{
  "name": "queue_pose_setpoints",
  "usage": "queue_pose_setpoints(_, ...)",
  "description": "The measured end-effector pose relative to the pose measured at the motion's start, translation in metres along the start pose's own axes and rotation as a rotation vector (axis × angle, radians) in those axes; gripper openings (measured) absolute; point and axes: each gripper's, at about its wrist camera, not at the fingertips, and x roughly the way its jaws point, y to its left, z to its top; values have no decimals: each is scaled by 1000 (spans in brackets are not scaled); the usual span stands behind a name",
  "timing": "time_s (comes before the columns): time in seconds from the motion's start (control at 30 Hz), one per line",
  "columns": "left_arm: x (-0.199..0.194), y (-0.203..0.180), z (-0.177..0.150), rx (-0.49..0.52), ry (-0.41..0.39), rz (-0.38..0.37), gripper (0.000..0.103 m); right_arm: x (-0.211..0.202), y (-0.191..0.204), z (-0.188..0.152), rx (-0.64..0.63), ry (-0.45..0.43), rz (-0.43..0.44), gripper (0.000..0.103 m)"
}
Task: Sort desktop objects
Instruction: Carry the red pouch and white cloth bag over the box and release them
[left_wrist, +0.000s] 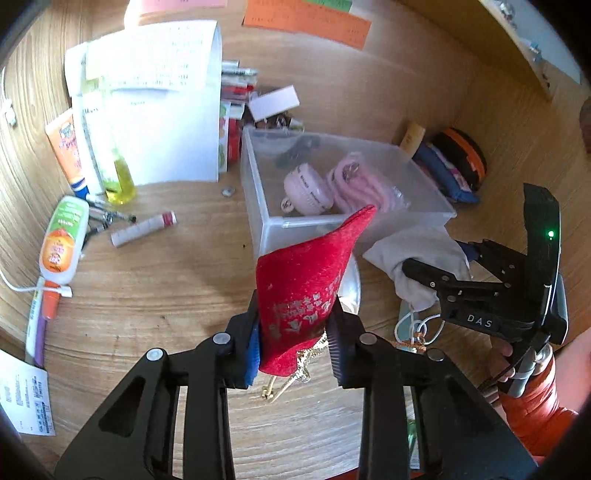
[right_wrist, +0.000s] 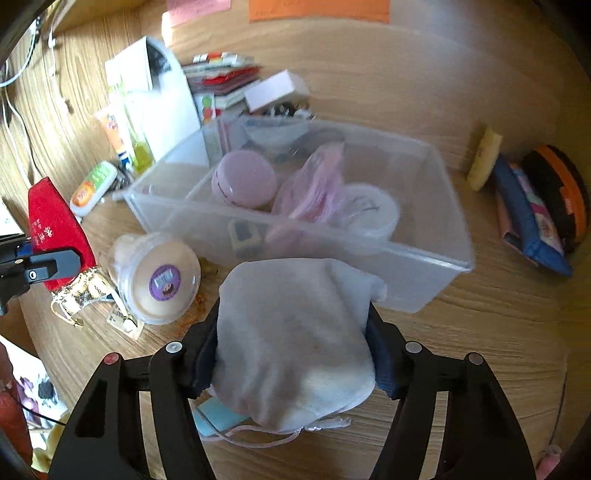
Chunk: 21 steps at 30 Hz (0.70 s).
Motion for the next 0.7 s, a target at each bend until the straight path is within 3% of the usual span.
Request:
queue_pose_setpoints(0.5,-1,-15,27,24,-50,-24,30,-21,-9,10,-9,-62,-4,62)
queue_pose_setpoints(0.7,2,-21,37,39,-56,-34,30,-46,-8,5,-29,-130,-56,62)
